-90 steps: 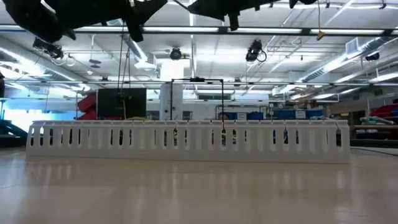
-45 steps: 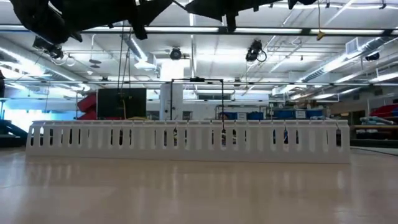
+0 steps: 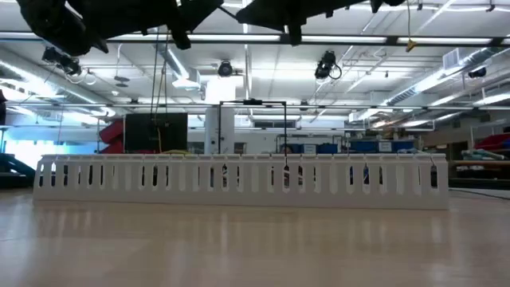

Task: Ziptie cables
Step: Wrap the cable wires with the black zip tie

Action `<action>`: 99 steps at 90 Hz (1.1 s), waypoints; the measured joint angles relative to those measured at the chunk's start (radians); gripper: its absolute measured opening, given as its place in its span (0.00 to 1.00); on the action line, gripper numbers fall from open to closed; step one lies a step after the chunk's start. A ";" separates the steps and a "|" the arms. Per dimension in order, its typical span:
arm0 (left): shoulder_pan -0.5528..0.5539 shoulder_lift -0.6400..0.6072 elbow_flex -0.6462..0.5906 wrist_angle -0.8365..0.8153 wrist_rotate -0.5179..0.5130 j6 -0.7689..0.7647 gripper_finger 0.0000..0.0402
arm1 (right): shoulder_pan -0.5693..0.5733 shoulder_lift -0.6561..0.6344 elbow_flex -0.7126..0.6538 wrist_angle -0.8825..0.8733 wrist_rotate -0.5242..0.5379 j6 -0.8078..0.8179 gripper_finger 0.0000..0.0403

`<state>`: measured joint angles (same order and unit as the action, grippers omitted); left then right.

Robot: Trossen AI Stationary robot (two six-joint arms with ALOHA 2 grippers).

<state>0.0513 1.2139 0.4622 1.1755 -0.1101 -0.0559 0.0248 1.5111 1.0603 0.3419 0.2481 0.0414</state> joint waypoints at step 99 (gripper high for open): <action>-0.002 -0.033 -0.008 0.042 0.006 0.029 0.40 | 0.013 -0.111 0.000 -0.136 0.099 -0.042 0.00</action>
<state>0.0494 1.1812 0.4541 1.2171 -0.1037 -0.0265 0.0376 1.4002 1.0599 0.2061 0.3467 -0.0004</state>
